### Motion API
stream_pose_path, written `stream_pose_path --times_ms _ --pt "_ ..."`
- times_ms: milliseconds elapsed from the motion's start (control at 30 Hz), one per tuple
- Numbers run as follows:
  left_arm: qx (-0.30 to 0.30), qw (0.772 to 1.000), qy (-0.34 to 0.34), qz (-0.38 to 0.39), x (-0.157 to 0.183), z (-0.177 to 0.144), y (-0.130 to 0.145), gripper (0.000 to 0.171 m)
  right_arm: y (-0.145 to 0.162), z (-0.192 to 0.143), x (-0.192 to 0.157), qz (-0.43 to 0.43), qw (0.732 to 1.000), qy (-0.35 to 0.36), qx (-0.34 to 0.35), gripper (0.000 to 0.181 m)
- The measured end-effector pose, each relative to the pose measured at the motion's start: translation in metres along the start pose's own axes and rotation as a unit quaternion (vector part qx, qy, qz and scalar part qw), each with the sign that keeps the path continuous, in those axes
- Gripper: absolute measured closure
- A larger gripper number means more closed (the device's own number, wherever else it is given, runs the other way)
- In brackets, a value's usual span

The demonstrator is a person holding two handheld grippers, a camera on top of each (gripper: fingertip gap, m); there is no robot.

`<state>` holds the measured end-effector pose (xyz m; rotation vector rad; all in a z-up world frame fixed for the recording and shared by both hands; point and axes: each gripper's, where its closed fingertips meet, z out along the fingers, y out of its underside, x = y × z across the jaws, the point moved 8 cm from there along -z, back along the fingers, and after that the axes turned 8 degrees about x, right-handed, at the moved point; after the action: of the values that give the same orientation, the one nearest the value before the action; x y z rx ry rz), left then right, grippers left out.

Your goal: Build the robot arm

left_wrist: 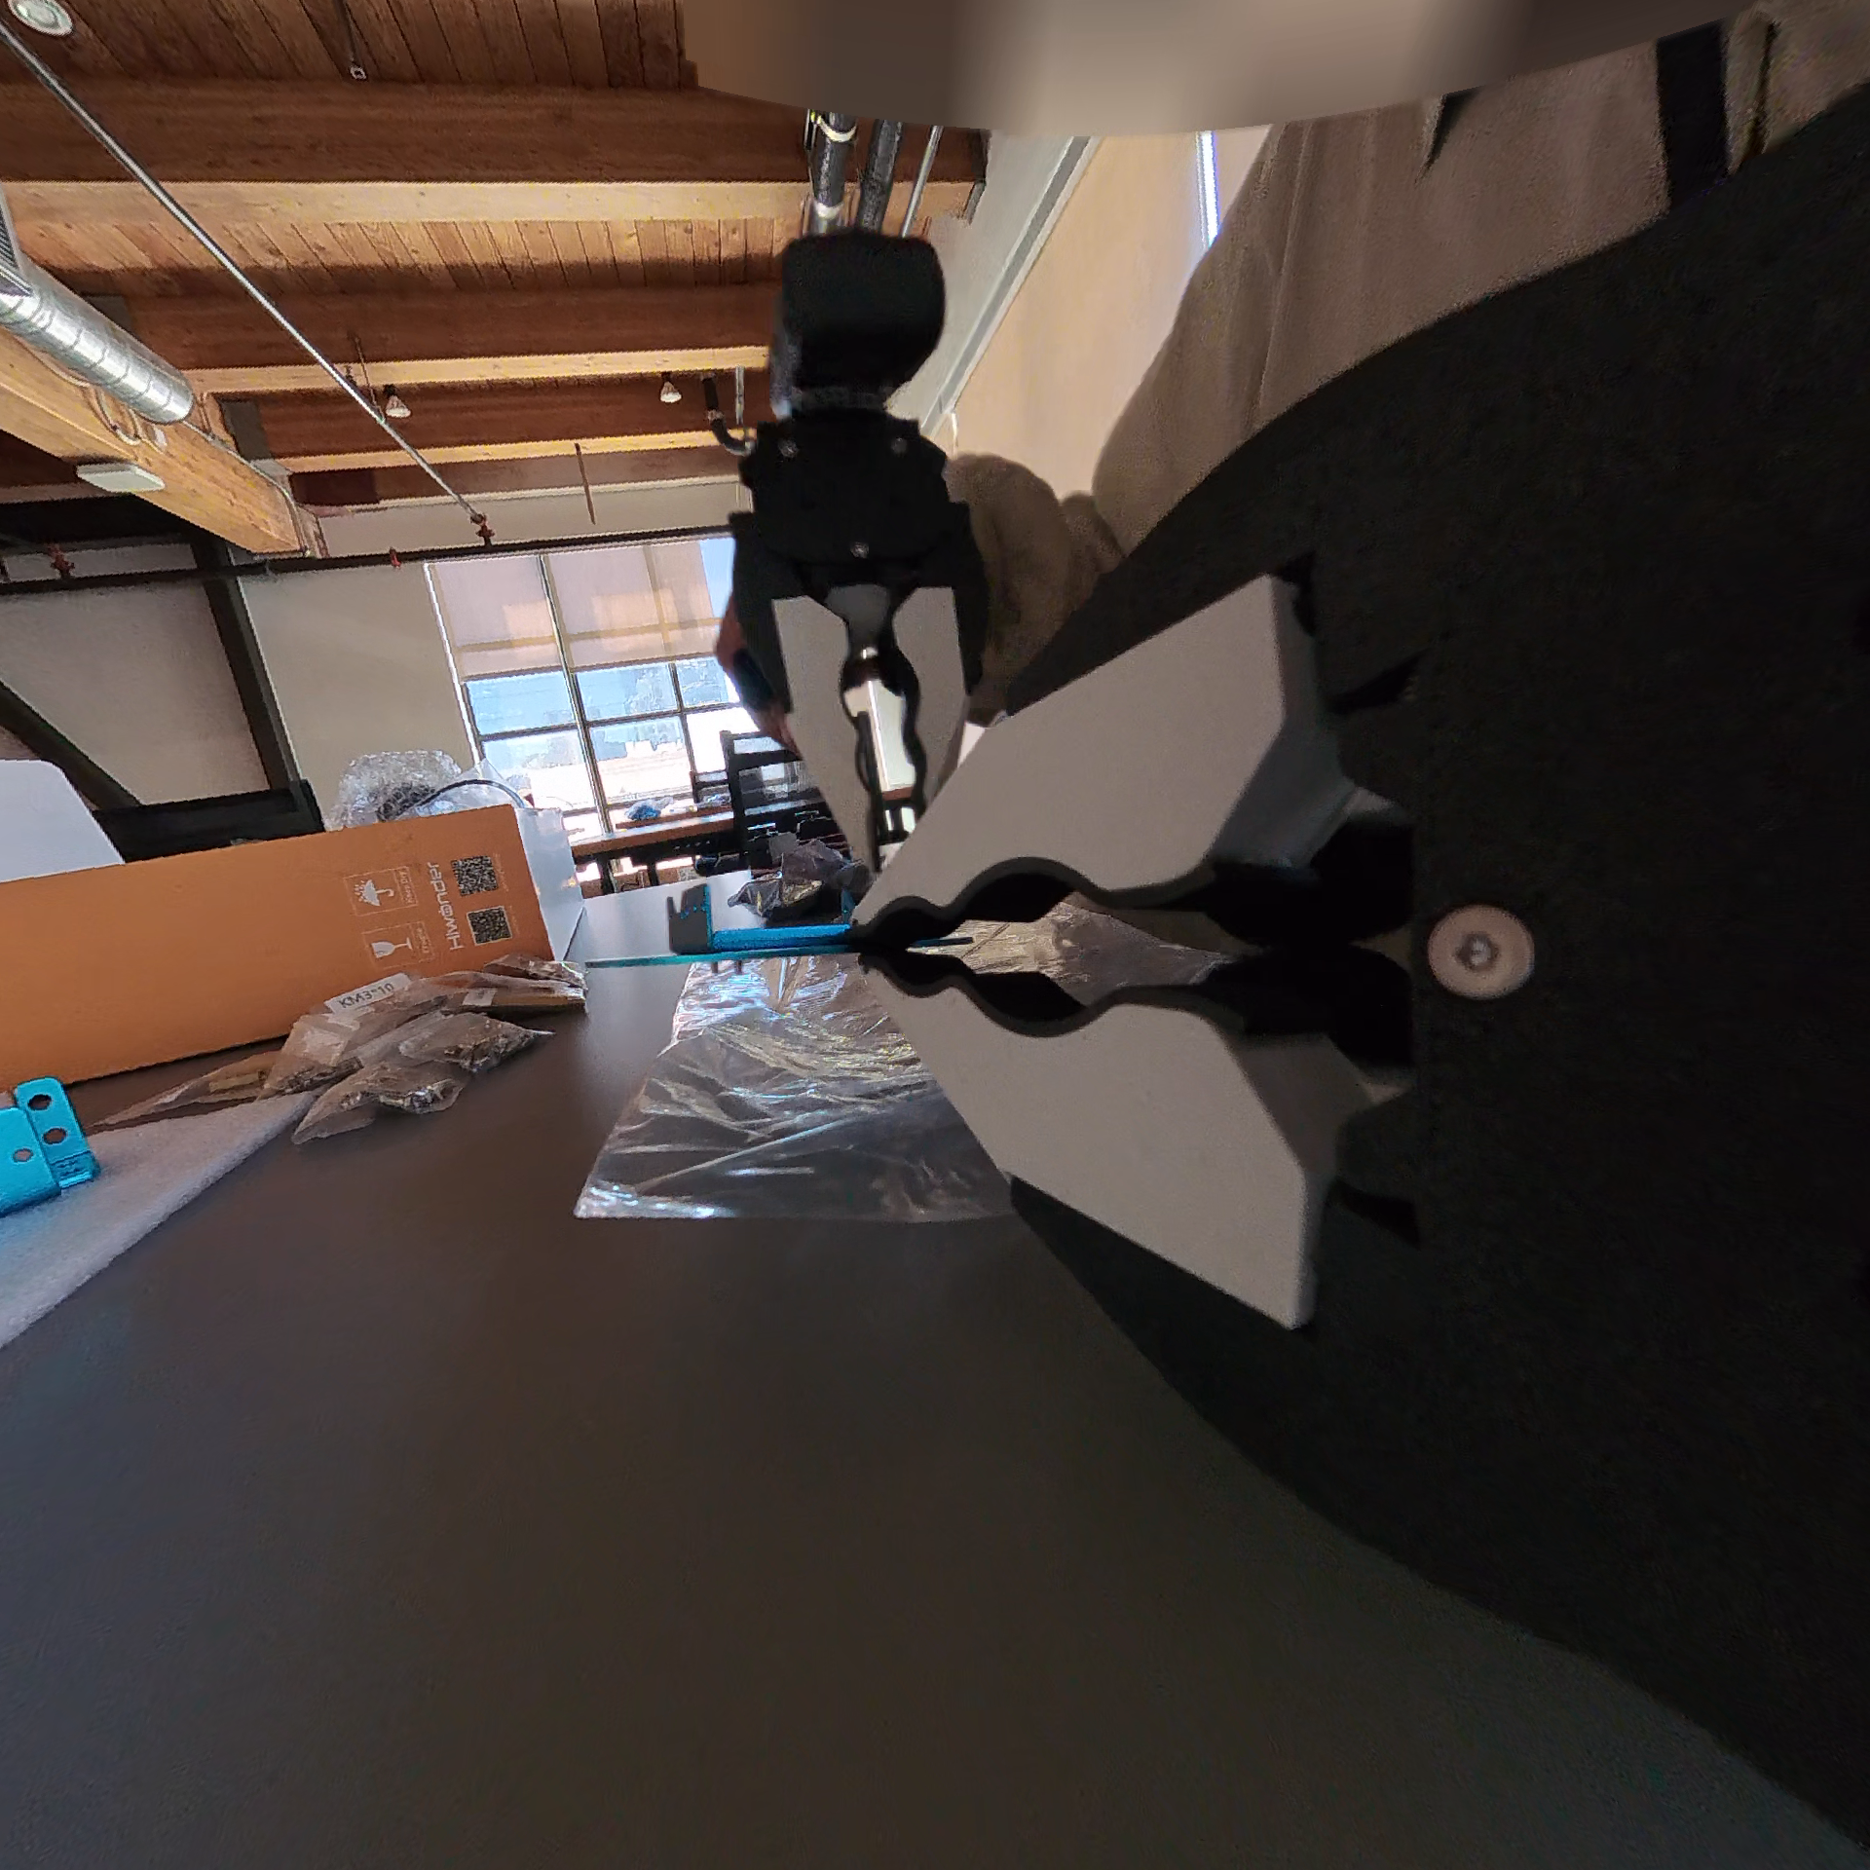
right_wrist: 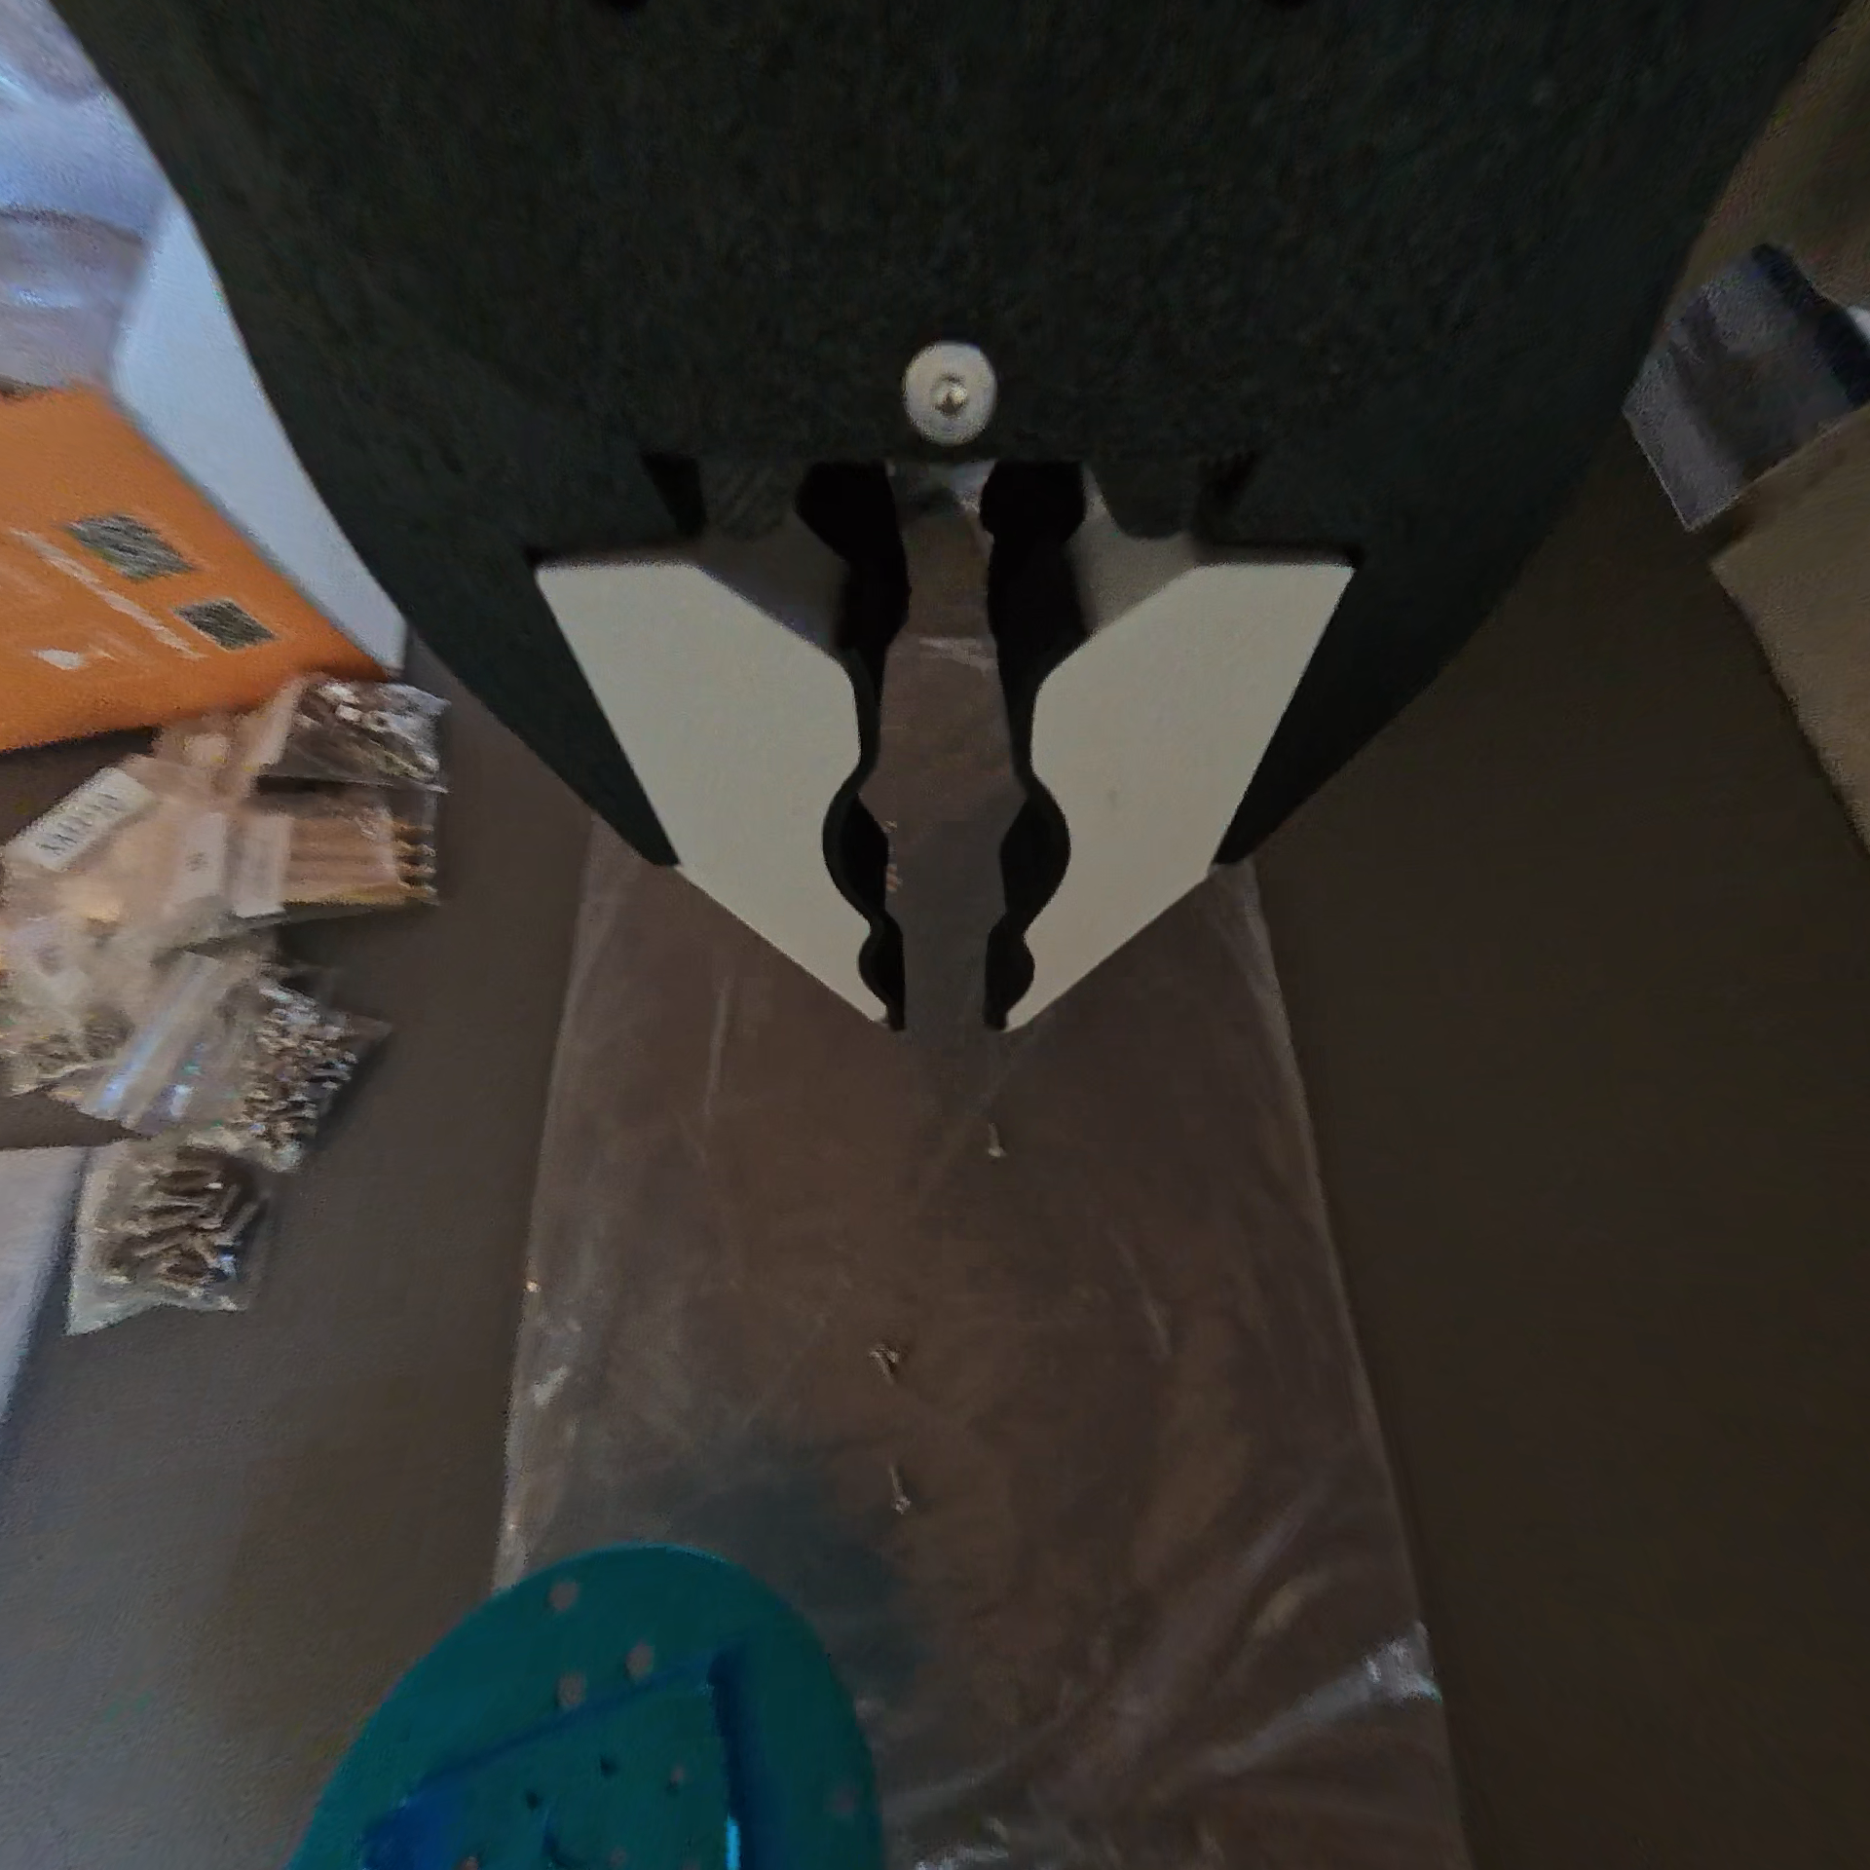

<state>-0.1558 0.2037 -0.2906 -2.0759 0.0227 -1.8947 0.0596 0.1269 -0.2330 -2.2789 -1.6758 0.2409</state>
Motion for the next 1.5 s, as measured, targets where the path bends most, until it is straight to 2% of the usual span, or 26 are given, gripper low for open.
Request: stream_pose_path --times_ms 100,233,333,500,633,1000,1500 --pt "-0.001 1.0 0.004 -0.004 0.0 0.0 0.001 0.171 -0.007 0.0 0.013 -0.023 0.999 -0.037 -0.024 0.17" --pt "-0.004 1.0 0.004 -0.001 0.001 0.001 0.003 0.171 -0.018 0.017 0.01 -0.053 0.993 -0.091 -0.06 0.167" --pt "-0.005 1.0 0.003 0.006 0.002 0.002 0.003 0.171 -0.021 0.028 -0.003 -0.121 0.985 -0.088 -0.08 0.159" --pt "-0.002 1.0 0.001 0.016 0.002 0.001 0.001 0.171 -0.023 0.038 -0.019 -0.239 0.965 -0.033 -0.104 0.164" --pt "-0.009 1.0 0.007 0.013 0.003 0.002 0.002 0.171 -0.022 0.044 -0.018 -0.219 0.964 -0.046 -0.142 0.165" --pt "-0.007 1.0 0.003 0.021 0.003 0.001 0.003 0.171 -0.034 0.049 -0.023 -0.263 0.944 -0.018 -0.199 0.174" --pt "-0.007 1.0 0.0 0.025 0.003 0.002 0.003 0.171 -0.032 0.052 -0.024 -0.265 0.943 -0.022 -0.199 0.175"
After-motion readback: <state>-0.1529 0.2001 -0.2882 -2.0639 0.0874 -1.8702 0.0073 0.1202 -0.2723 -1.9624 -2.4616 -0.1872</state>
